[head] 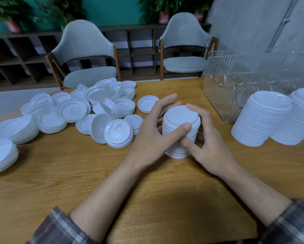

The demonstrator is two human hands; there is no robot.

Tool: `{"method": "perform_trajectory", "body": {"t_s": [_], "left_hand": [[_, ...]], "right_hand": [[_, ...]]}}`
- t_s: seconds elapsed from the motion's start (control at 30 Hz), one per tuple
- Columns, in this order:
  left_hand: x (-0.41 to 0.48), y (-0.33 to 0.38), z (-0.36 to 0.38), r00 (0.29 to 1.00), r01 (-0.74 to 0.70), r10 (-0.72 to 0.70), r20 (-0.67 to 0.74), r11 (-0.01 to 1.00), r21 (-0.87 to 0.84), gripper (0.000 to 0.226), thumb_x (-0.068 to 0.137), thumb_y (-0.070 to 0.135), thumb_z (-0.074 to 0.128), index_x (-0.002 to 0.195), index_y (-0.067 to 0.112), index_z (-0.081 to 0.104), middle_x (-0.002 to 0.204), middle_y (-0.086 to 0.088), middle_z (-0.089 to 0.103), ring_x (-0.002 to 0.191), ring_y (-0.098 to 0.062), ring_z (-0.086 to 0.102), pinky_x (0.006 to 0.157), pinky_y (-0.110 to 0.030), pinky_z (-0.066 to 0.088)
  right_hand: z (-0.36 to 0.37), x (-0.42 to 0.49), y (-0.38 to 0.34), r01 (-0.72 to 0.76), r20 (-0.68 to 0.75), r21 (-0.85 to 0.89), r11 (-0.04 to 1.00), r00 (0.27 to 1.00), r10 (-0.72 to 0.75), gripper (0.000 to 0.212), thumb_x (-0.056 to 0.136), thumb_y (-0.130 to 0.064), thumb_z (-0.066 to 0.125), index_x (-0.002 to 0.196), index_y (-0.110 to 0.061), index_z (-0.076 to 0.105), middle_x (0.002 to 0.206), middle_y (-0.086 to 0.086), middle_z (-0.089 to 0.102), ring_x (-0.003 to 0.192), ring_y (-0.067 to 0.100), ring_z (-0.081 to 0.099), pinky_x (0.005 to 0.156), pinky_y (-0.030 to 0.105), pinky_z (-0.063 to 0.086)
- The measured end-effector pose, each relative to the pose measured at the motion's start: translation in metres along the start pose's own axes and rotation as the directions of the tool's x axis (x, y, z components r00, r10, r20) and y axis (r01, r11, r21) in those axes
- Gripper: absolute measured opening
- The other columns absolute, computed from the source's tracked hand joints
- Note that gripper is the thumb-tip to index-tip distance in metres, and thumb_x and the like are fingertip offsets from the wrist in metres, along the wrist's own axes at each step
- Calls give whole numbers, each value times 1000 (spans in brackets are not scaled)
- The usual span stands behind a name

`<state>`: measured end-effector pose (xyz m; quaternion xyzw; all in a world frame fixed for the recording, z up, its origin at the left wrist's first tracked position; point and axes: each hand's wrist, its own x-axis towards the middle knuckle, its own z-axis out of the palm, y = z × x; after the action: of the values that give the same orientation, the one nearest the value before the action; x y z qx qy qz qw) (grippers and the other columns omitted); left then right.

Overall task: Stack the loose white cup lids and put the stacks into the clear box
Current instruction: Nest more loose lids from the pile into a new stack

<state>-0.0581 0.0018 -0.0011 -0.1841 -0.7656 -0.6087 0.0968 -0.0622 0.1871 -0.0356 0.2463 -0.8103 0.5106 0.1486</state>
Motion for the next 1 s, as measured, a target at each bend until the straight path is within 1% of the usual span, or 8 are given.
{"method": "perform_trajectory", "body": {"t_s": [0.13, 0.27, 0.43, 0.5, 0.63, 0.8, 0.9, 1.0], "left_hand": [[0, -3, 1, 1000, 12, -12, 2, 1000, -3, 70, 89, 23, 84, 149, 31, 50, 140, 12, 64, 136, -8, 56, 116, -45, 44], [0, -6, 4, 1000, 11, -11, 10, 1000, 15, 68, 91, 23, 83, 149, 30, 49, 141, 13, 62, 135, -7, 56, 117, -39, 44], [-2, -11, -3, 999, 6, -9, 36, 997, 74, 51, 103, 50, 55, 149, 29, 50, 145, 17, 58, 138, -2, 50, 115, -27, 40], [1, -19, -9, 1000, -6, 9, -14, 978, 209, 53, 103, 55, 46, 149, 29, 52, 148, 17, 55, 141, 1, 46, 117, -27, 38], [9, -33, -23, 997, 22, 30, -77, 800, 599, 45, 108, 43, 49, 147, 21, 54, 150, 4, 54, 140, -12, 45, 115, -37, 40], [14, -41, -34, 986, 62, 91, -141, 585, 808, 42, 99, 29, 64, 136, 9, 64, 134, -12, 66, 123, -34, 58, 109, -47, 44], [16, -45, -41, 986, 163, -53, -157, 482, 861, 43, 95, 34, 67, 130, 9, 66, 138, -13, 62, 127, -36, 56, 108, -45, 40], [16, -48, -45, 976, 217, -116, -185, 422, 880, 42, 94, 41, 65, 126, 14, 66, 128, -10, 64, 119, -34, 57, 101, -43, 39]], "right_hand": [[-1, -1, 0, -3, 4, -5, 1000, 1000, 3, 74, 88, -47, 72, 150, -33, 33, 138, -23, 54, 128, 7, 57, 102, 20, 46], [0, -2, -3, -59, 36, -43, 997, 997, 61, 91, 77, -39, 85, 148, -42, 29, 133, -40, 47, 124, -3, 55, 98, 13, 45], [1, -1, -3, -61, -7, -35, 998, 998, 61, 91, 76, -46, 87, 149, -40, 33, 140, -34, 48, 130, 4, 55, 106, 41, 52], [0, 0, -2, -71, -35, -41, 997, 997, 69, 91, 75, -48, 85, 149, -38, 33, 141, -39, 44, 133, 1, 52, 108, 44, 50], [-2, 1, -2, -107, -58, -61, 992, 993, 103, 91, 76, -43, 87, 148, -42, 31, 137, -51, 38, 131, -13, 45, 112, 42, 47], [-4, 2, -4, -134, -47, -77, 988, 990, 130, 92, 76, -46, 87, 148, -45, 30, 135, -54, 35, 129, -17, 42, 112, 40, 46], [-6, 2, -5, -138, -43, -72, 988, 990, 135, 92, 75, -49, 86, 148, -43, 31, 135, -54, 36, 130, -16, 43, 112, 39, 47], [-6, 2, -5, -139, -37, -69, 988, 990, 137, 92, 74, -50, 85, 148, -43, 31, 134, -53, 37, 130, -15, 44, 111, 40, 47]]}}
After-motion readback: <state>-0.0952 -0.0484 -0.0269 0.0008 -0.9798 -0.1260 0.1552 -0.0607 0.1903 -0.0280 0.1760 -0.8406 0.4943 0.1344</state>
